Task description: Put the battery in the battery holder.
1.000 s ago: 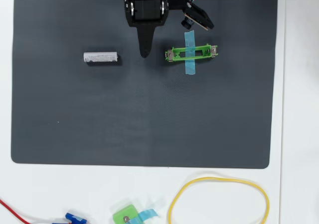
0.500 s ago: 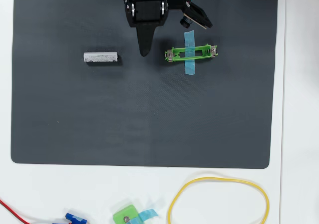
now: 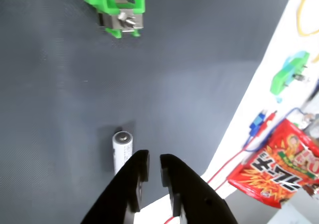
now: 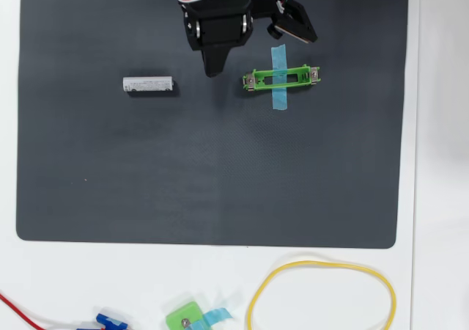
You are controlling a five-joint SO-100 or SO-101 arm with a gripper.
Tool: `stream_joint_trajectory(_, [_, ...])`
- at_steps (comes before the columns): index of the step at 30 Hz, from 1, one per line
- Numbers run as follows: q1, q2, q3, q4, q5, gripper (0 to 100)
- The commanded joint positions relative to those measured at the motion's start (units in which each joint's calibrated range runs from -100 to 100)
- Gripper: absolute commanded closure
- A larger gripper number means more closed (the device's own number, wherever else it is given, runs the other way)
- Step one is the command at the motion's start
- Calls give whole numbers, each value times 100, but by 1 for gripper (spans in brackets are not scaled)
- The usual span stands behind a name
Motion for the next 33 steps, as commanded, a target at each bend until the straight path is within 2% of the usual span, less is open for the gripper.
stream_joint_trajectory(1, [61, 913, -1493, 789, 25, 100])
stream_joint_trajectory(9, [-22, 2465, -3431, 1645, -22, 99])
stream_joint_trajectory(14, [40, 3420, -3528, 1663, -17, 87])
stream_joint_trajectory(17, [50, 3872, -3546, 1654, -17, 84])
stream_joint_trajectory(26, [61, 4248, -3784, 1742, -32, 83])
stream_joint_trajectory(33, [466, 4282, -3792, 1742, 30, 83])
